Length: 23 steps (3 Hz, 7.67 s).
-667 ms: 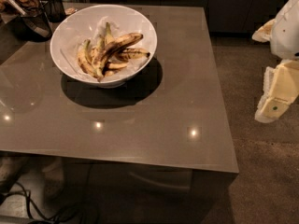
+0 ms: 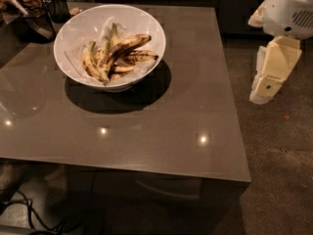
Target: Pick banana from white bowl
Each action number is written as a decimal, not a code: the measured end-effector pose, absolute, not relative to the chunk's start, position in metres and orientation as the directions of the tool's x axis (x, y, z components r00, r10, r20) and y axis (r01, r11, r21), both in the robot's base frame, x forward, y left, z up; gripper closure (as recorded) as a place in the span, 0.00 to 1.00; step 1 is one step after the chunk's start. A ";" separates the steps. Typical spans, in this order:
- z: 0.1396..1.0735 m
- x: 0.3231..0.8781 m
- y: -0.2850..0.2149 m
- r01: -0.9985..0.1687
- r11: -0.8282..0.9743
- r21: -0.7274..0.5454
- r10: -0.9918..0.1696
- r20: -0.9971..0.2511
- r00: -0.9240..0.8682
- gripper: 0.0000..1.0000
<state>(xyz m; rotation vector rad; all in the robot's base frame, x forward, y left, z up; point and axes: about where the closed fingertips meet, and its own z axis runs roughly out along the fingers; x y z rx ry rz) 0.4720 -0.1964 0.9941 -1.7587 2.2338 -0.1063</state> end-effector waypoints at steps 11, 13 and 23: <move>1.045 0.644 0.058 -0.805 -0.397 -0.441 -0.870 -0.098 0.483 0.00; 1.027 0.661 0.071 -0.810 -0.417 -0.412 -0.859 -0.111 0.499 0.15; 0.932 0.667 0.112 -0.790 -0.574 -0.217 -0.796 -0.079 0.600 0.39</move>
Offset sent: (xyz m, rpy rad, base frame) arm 0.0713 0.0960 0.0242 -0.1602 -0.0373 0.1989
